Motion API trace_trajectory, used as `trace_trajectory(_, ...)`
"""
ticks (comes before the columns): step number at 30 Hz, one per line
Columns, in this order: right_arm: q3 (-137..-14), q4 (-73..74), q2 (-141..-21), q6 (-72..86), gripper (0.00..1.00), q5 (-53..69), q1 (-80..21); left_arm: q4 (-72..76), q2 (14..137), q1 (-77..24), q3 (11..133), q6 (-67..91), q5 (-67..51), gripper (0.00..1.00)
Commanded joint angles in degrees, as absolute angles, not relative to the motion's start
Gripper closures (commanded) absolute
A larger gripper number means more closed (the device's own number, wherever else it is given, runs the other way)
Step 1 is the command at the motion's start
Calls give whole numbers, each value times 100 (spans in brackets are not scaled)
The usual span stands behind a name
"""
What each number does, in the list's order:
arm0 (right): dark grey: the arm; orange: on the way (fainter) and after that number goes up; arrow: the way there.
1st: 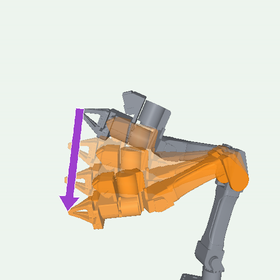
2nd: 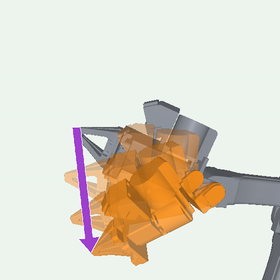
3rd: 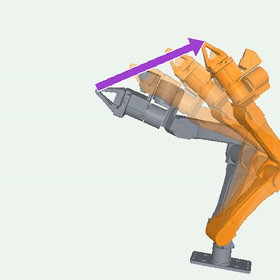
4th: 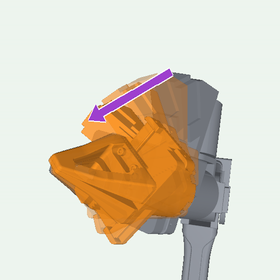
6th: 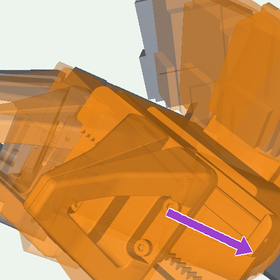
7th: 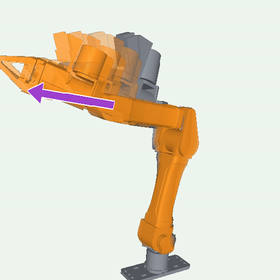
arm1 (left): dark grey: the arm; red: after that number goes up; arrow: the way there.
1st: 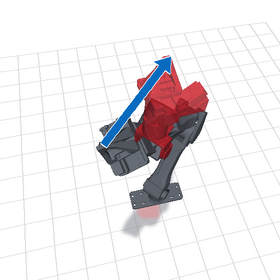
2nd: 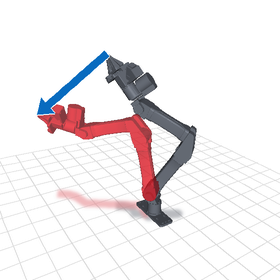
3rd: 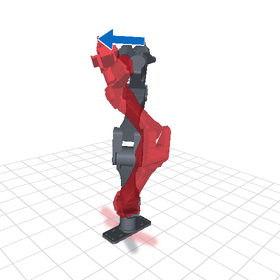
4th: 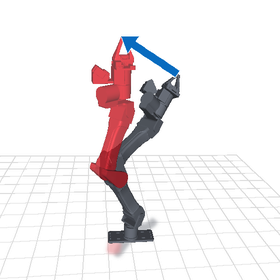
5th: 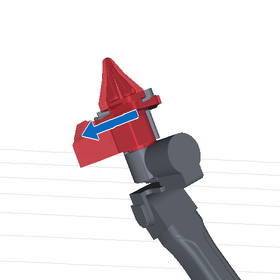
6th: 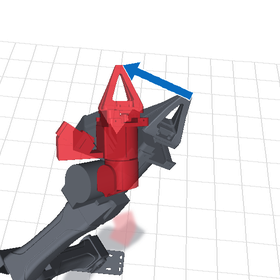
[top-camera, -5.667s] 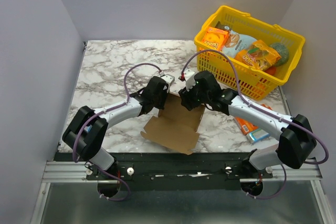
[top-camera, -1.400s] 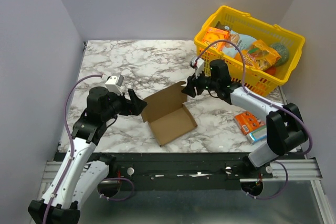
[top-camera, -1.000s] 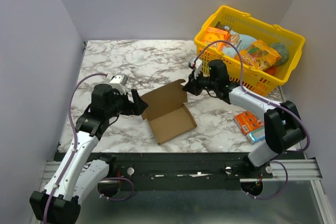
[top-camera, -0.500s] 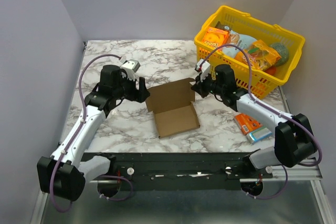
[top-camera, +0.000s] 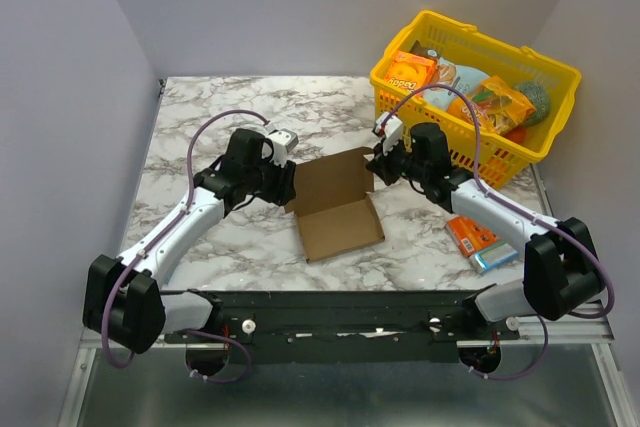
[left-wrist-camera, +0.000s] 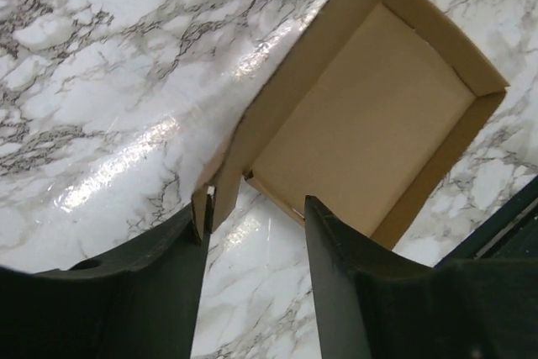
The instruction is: Fold the paper box
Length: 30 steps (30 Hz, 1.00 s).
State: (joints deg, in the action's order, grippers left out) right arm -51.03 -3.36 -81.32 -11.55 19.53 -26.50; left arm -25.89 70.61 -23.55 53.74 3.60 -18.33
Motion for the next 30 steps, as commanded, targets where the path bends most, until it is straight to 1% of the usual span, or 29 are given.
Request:
trace_trajectory(1,-4992,-264,-8007,-1134,98,1793,-2610,-2681,7216,-2434,5484,378,-1004,48)
trace_trajectory(3,-4966,-290,-7998,-1116,98,1775,-2610,-2646,7172,-2443,5441,430,-880,51)
trace_trajectory(6,-4966,-299,-7989,-1090,98,1749,-2619,-2532,7137,-2443,5370,545,-861,60)
trace_trajectory(7,-4966,-299,-7998,-1081,98,1723,-2619,-2505,7128,-2452,5361,597,-870,66)
trace_trajectory(12,-4940,-334,-7963,-985,98,1740,-2619,-2321,7145,-2478,5309,659,-1124,67)
trace_trajectory(15,-4913,-369,-7954,-906,98,1740,-2619,-2233,7189,-2575,5317,685,-1178,75)
trace_trajectory(16,-4913,-369,-7945,-870,98,1688,-2619,-2224,7207,-2610,5317,694,-1160,81)
trace_trajectory(19,-4852,-439,-7849,-660,99,1591,-2636,-2197,7251,-2645,5344,896,-1090,91)
trace_trajectory(22,-4580,-711,-7586,-432,99,1363,-2689,-2066,7268,-2724,5361,1247,-845,98)
trace_trajectory(24,-4404,-878,-7480,-334,99,1117,-2724,-2013,7295,-2821,5423,1423,-625,100)
trace_trajectory(30,-4175,-1186,-7198,183,99,238,-3049,-1372,7373,-3146,5370,2091,-35,100)
